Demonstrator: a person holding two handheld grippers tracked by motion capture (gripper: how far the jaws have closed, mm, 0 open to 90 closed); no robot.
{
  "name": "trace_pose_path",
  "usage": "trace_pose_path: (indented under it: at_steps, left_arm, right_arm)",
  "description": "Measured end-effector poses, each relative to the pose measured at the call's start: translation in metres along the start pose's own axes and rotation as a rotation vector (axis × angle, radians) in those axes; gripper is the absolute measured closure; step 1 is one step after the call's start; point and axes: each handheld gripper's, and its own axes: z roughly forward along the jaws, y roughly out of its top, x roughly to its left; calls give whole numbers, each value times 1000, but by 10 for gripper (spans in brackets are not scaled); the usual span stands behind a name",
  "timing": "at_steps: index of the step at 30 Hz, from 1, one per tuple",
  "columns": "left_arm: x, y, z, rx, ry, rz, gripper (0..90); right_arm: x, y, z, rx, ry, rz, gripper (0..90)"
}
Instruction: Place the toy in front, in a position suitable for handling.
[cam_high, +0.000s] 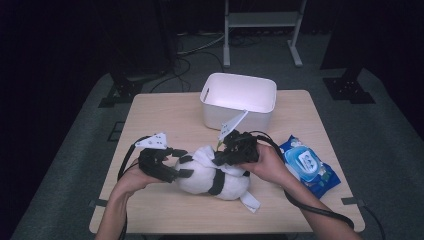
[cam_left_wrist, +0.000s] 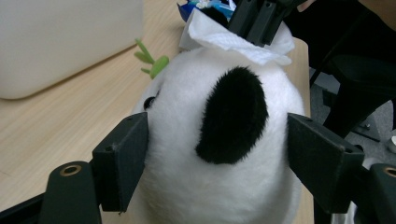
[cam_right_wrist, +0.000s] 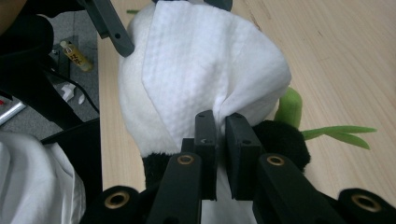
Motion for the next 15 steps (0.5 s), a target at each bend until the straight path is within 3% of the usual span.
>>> trace_pose_path:
  at_steps: [5, 15]
  left_arm:
    - [5, -9, 12, 31, -9, -34, 242]
    - [7, -15, 27, 86, -21, -42, 241]
  right_arm:
    - [4, -6, -1, 51, -34, -27, 829]
    - [2, -29, -24, 42, -66, 2, 823]
